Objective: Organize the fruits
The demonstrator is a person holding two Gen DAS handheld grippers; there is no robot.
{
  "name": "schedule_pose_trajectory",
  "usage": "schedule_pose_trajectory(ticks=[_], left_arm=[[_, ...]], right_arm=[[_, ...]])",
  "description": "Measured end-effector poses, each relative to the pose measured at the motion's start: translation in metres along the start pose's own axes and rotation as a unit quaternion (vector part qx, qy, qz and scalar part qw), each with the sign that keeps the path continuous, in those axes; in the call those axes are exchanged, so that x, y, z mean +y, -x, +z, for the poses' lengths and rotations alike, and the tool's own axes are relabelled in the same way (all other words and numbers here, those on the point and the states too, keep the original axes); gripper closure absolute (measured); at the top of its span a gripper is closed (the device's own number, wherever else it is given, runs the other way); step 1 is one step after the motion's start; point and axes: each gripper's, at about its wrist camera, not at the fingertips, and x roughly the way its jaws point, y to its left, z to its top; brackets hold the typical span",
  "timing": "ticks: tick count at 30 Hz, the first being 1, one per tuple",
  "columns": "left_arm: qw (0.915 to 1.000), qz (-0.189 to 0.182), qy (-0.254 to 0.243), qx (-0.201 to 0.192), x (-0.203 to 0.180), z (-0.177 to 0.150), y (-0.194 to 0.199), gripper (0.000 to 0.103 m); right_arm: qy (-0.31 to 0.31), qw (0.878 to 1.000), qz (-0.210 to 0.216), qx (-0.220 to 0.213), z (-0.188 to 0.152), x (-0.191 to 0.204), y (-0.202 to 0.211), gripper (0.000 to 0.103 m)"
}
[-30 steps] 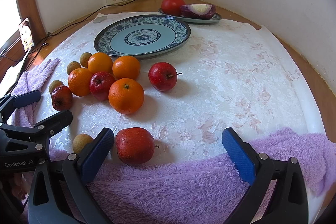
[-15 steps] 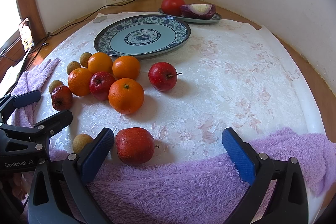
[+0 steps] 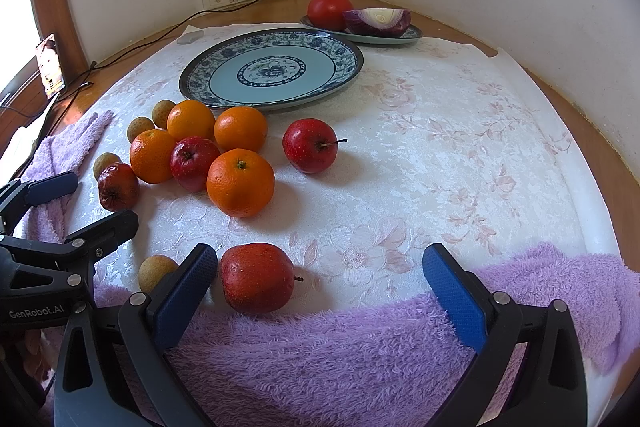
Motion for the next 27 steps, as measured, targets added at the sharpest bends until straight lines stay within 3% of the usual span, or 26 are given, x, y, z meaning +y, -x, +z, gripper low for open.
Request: schedule_pose_trajectory(ticks=[27], left_arm=[[1.0, 0.0, 0.0, -0.001, 0.003, 0.0001, -0.0009, 0.002]], right_arm=[[0.0, 1.0, 0.0, 0.001, 0.0003, 0.0001, 0.0001, 0.0]])
